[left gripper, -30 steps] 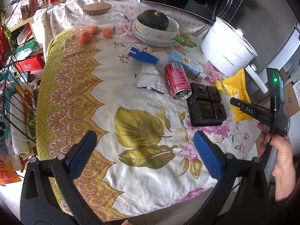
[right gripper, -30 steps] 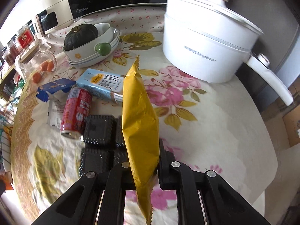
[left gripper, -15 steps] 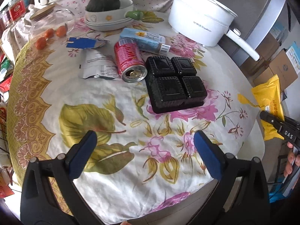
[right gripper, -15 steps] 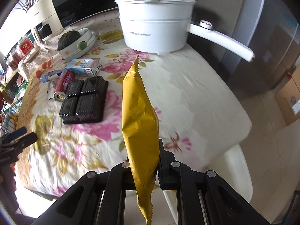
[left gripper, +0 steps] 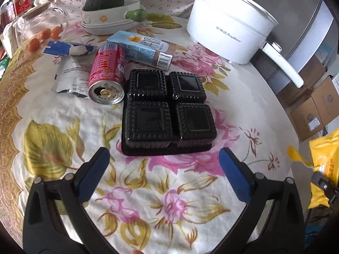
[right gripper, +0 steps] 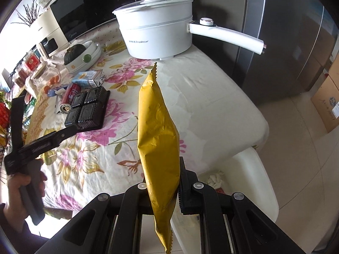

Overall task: Collect trash
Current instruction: 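Grasp the black plastic tray with the left tool while the right tool holds the packet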

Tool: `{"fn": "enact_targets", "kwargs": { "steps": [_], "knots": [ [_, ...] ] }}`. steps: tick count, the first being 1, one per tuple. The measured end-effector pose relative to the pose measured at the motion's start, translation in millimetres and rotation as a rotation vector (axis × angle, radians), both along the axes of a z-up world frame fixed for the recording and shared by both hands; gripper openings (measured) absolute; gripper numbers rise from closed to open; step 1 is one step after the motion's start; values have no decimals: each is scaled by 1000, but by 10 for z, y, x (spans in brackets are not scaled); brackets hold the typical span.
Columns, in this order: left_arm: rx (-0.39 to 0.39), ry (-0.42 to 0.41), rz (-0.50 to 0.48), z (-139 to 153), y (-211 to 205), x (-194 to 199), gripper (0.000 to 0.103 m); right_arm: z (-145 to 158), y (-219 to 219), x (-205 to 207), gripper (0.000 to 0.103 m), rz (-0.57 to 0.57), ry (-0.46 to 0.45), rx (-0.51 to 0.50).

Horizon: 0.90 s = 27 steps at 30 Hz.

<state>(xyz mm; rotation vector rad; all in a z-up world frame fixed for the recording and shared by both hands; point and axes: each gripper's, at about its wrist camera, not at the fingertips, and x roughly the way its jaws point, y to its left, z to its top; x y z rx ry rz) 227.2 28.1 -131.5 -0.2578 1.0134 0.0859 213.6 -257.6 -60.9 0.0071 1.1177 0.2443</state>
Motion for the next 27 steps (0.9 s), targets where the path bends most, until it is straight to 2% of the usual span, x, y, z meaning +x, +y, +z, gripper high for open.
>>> {"fn": "enact_targets", "kwargs": {
  "steps": [3, 12, 16, 18, 22, 25, 27],
  "knots": [
    [80, -14, 33, -77, -151, 120, 102, -8, -108, 14, 12, -9, 5, 7],
    [209, -84, 161, -91, -232, 229, 102, -61, -441, 46, 12, -46, 22, 28],
    [199, -99, 151, -76, -215, 279, 102, -94, -504, 51, 12, -54, 29, 25],
    [214, -104, 127, -40, -240, 308, 102, -101, -510, 50, 12, -57, 32, 26],
    [219, -74, 4, 120, -287, 446, 102, -105, -505, 42, 12, -55, 32, 28],
    [237, 37, -122, 194, -308, 732, 102, -115, -500, 40, 12, -46, 31, 23],
    [263, 99, -168, 195, -321, 897, 102, -127, -504, 54, 12, -43, 33, 19]
  ]
}}
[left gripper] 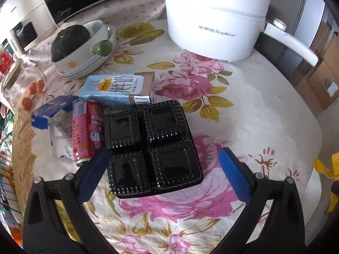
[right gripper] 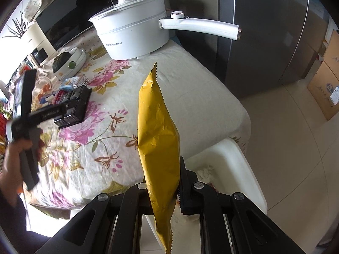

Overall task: Collect trash
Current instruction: 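Grasp the black plastic tray with the left tool while the right tool holds the packet, then lift the black tray with the left tool and turn it on edge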

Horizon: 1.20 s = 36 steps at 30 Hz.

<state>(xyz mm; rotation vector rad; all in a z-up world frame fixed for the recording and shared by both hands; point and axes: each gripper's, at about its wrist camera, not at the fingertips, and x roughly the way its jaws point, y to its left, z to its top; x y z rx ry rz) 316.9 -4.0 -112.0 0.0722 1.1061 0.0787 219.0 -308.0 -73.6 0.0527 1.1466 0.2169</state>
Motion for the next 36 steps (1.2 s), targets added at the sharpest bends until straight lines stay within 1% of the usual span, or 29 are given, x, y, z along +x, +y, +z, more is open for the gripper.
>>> {"fn": "enact_targets", "kwargs": {
  "steps": [3, 4, 6, 8, 9, 10, 11, 13, 15, 17, 19, 21, 24, 27, 32, 36],
  "knots": [
    [51, 2, -56, 20, -44, 184, 102, -25, -25, 44, 12, -10, 7, 1],
    [72, 21, -63, -17, -51, 260, 102, -31, -40, 57, 12, -16, 9, 4],
    [60, 75, -75, -125, -46, 365, 102, -39, -69, 75, 12, -24, 12, 8],
    [10, 129, -96, -249, -62, 387, 97, -50, -90, 90, 12, -27, 13, 5],
    [41, 100, -118, -248, -115, 349, 97, -58, -99, 94, 12, -27, 14, 3],
    [26, 92, -161, -254, -172, 304, 97, -62, -106, 97, 12, -29, 15, 2],
    [28, 77, -188, -247, -222, 251, 97, -68, -118, 102, 12, -31, 17, 0],
    [7, 71, -225, -231, -289, 142, 94, -84, -131, 106, 12, -36, 20, -4],
    [-17, 62, -263, -191, -341, 13, 89, -91, -134, 106, 12, -40, 24, -1],
    [-78, 92, -302, -197, -393, -144, 73, -74, -118, 94, 13, -39, 24, 8],
    [-52, 89, -340, -204, -472, -301, 73, -36, -91, 75, 13, -36, 17, 12],
    [-44, 89, -367, -214, -523, -449, 73, 8, -57, 47, 13, -30, 6, 18],
    [-75, 111, -408, -191, -577, -673, 73, 77, 2, -15, 13, -20, -10, 26],
    [-81, 139, -440, -173, -620, -877, 73, 129, 53, -68, 13, -11, -26, 30],
    [-82, 152, -429, -153, -527, -1193, 73, 208, 70, -157, 13, -8, -42, 44],
    [-72, 139, -424, -171, -501, -1463, 73, 234, 78, -234, 13, -4, -48, 46]
  ]
}}
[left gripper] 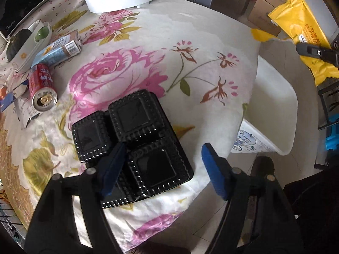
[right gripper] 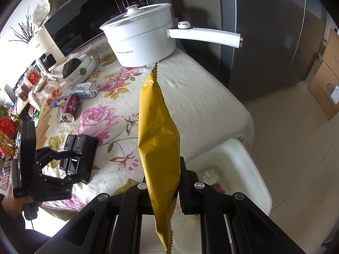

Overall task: Collect trash
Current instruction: 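Lift the black tray with the left tool and turn it on edge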

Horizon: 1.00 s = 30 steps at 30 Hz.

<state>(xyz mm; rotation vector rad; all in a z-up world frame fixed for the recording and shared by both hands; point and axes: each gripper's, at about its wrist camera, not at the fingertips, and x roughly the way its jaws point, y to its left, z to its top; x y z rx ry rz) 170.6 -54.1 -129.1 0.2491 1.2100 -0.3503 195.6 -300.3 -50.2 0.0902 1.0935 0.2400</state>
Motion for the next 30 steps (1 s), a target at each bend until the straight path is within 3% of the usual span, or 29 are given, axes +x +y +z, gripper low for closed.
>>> {"fn": "enact_targets", "kwargs": {
  "steps": [2, 9, 18, 22, 30],
  "knots": [
    [23, -24, -9, -16, -20, -159, 74, 2, 20, -42, 13, 5, -1, -4],
    [140, -75, -67, -154, -120, -530, 91, -10, 102, -173, 13, 22, 1, -13],
    [273, -110, -69, -188, 30, -806, 91, -65, 220, -322, 13, 44, 11, -49],
    [343, -178, -94, -168, 88, -975, 91, -120, 243, -359, 13, 45, 24, -70],
    [325, -215, -75, -20, 325, -1146, 91, -157, 370, -375, 13, 58, 32, -95]
  ]
}}
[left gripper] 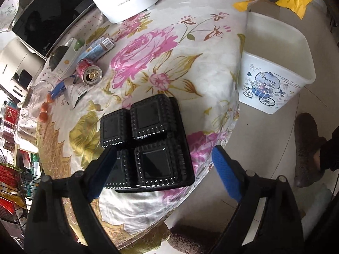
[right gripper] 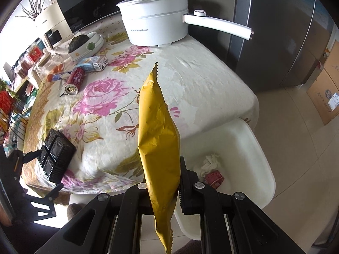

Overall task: Collect trash
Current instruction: 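Lift the black tray with the left tool and turn it on edge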

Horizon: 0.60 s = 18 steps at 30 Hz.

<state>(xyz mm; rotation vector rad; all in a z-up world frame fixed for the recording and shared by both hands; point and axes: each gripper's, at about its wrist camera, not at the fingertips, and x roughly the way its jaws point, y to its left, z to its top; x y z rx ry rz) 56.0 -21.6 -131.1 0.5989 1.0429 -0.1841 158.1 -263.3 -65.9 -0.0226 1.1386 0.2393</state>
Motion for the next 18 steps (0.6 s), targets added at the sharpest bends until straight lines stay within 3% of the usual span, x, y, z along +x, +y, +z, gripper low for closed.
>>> {"fn": "enact_targets", "kwargs": {
  "steps": [9, 13, 18],
  "knots": [
    [70, 7, -46, -254, 132, -111, 91, -36, 210, 5, 13, 33, 9, -18],
    [120, -34, -83, -303, 86, -132, 91, -13, 244, -18, 13, 33, 9, -5],
    [183, -83, -127, -361, 19, -159, 82, -22, 239, -53, 13, 24, 14, -5]
  ]
}}
